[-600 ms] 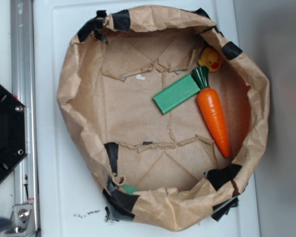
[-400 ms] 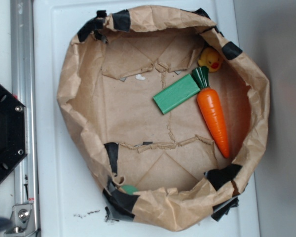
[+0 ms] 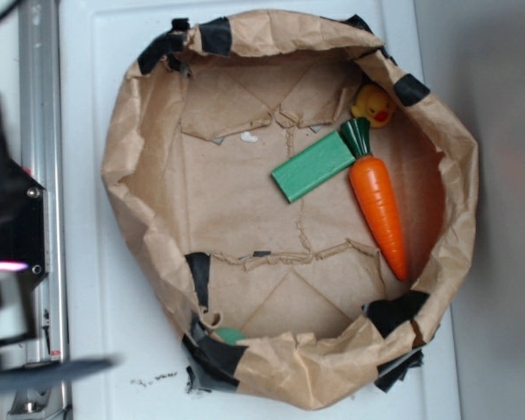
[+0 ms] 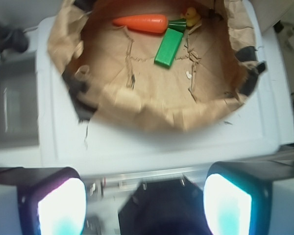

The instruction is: Grab the green ball.

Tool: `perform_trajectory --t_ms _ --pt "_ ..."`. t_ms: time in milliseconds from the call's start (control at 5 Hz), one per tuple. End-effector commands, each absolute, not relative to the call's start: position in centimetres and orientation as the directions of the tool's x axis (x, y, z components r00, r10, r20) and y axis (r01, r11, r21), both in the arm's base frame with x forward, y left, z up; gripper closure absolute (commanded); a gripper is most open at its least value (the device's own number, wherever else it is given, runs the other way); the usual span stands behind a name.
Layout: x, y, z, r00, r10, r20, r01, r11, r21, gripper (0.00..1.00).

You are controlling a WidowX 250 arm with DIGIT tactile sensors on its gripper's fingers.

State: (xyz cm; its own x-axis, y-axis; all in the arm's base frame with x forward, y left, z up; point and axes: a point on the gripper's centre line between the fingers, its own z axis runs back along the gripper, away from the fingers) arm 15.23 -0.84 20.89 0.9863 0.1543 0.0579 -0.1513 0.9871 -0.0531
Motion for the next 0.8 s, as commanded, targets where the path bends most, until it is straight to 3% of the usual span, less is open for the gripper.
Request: perform_trajectory --t_ms 0,200,400,600 --pt "23.7 -0.8 15.7 0.918 0.382 -0.104 -0.395 0.898 -0.195 0.0" --pt "25.5 -1.8 12.8 0.871 0.454 -0.19 -0.484 0.86 -0.165 0.0" --pt "25.9 -3.2 8.9 0.772 0.524 -0.36 -0.592 0.798 -0.108 0.0" --pt "24.3 -4.2 6.7 0.71 0.537 -0.456 -0.623 0.78 -0.052 0.0"
